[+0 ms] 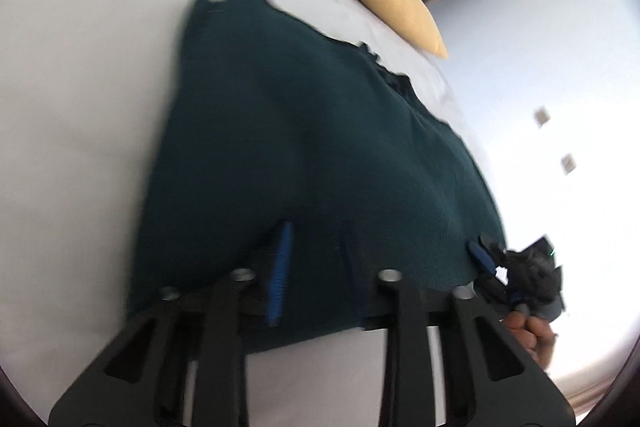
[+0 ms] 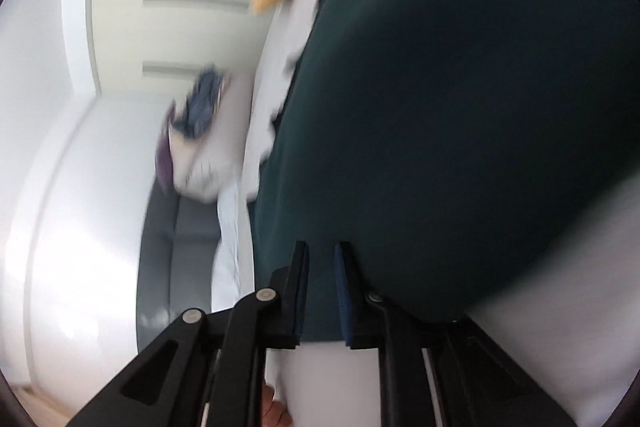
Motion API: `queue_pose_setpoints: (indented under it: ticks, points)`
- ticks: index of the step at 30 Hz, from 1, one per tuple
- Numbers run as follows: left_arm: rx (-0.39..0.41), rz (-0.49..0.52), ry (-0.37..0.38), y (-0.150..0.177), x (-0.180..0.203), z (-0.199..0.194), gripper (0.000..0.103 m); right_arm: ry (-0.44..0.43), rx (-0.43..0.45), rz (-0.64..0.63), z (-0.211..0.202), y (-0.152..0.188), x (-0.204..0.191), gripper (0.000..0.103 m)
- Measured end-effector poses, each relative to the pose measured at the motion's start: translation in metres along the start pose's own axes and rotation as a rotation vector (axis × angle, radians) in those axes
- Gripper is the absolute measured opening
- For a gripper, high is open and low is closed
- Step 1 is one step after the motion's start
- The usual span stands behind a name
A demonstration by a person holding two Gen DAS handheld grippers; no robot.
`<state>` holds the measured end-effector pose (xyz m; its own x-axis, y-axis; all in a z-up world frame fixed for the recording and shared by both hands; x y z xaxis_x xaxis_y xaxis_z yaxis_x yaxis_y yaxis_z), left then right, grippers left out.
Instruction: Fold small clothes
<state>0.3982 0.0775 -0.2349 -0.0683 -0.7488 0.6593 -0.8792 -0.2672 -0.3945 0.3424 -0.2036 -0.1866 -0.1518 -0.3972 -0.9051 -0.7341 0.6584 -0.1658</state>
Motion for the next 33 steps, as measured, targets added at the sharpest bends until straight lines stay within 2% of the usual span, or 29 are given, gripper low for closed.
queue_pose_setpoints:
  ticks: [2,3,5,8,10,13,16,17,18,19,20,22,23,24,26,28,33]
  points:
    - [0.013,-0.056,0.053,0.000,-0.015,-0.008,0.022,0.006,0.100,0.040,-0.041,-0.026,0.017,0.014]
    - [0.014,-0.059,0.055,0.000,-0.019,-0.011,0.022,0.001,0.151,0.067,-0.063,-0.037,0.026,0.014]
    - [0.024,-0.055,0.046,0.000,-0.026,-0.017,0.022,0.008,0.203,0.093,-0.081,-0.055,0.034,0.014]
    - [0.030,-0.085,0.054,-0.003,-0.036,-0.020,0.022,0.003,0.256,0.108,-0.108,-0.062,0.044,0.014]
    - [0.033,-0.130,0.087,-0.004,-0.046,-0.023,0.022,0.013,0.285,0.110,-0.115,-0.061,0.044,0.014]
    - [0.033,-0.161,0.092,-0.004,-0.057,-0.031,0.022,0.027,0.318,0.125,-0.123,-0.057,0.043,0.019]
    - [0.057,-0.187,0.071,-0.004,-0.063,-0.052,0.022,0.076,0.350,0.102,-0.123,-0.048,0.027,0.038]
    - [0.084,-0.196,0.059,-0.007,-0.067,-0.063,0.022,0.085,0.363,0.087,-0.126,-0.045,0.021,0.049]
    - [0.106,-0.209,0.030,-0.008,-0.071,-0.072,0.023,0.084,0.373,0.075,-0.129,-0.043,0.014,0.055]
    - [0.125,-0.228,0.001,-0.012,-0.078,-0.080,0.023,0.077,0.379,0.066,-0.136,-0.044,0.011,0.056]
    - [0.135,-0.257,0.012,-0.018,-0.084,-0.085,0.025,0.067,0.379,0.056,-0.141,-0.043,0.005,0.056]
    - [0.133,-0.310,0.053,-0.025,-0.087,-0.084,0.041,0.043,0.369,0.034,-0.141,-0.040,-0.009,0.058]
    - [0.124,-0.323,0.056,-0.029,-0.087,-0.082,0.068,0.034,0.354,0.019,-0.137,-0.038,-0.018,0.060]
    - [0.121,-0.319,0.063,-0.031,-0.084,-0.079,0.082,0.027,0.333,0.005,-0.130,-0.037,-0.025,0.063]
    - [0.090,-0.290,0.092,-0.040,-0.070,-0.067,0.085,0.018,0.277,-0.029,-0.109,-0.036,-0.045,0.063]
    - [0.008,-0.278,0.127,-0.043,-0.054,-0.044,0.085,0.002,0.231,-0.066,-0.094,-0.030,-0.060,0.063]
    - [-0.094,-0.315,0.144,-0.055,-0.047,-0.002,0.085,-0.012,0.131,-0.126,-0.054,-0.016,-0.082,0.063]
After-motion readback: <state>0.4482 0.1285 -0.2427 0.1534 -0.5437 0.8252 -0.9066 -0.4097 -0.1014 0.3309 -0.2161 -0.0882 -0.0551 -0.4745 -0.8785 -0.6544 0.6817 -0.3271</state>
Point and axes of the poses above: each gripper's, at about its wrist camera, not at the fingertips, and z roughly the way its jaws point, x to its right, y to its underside, the point moved 8 cm from there along z, roughly the way its jaws point, and after that the axes turned 2 degrees about -z, right-handed, at the moved point
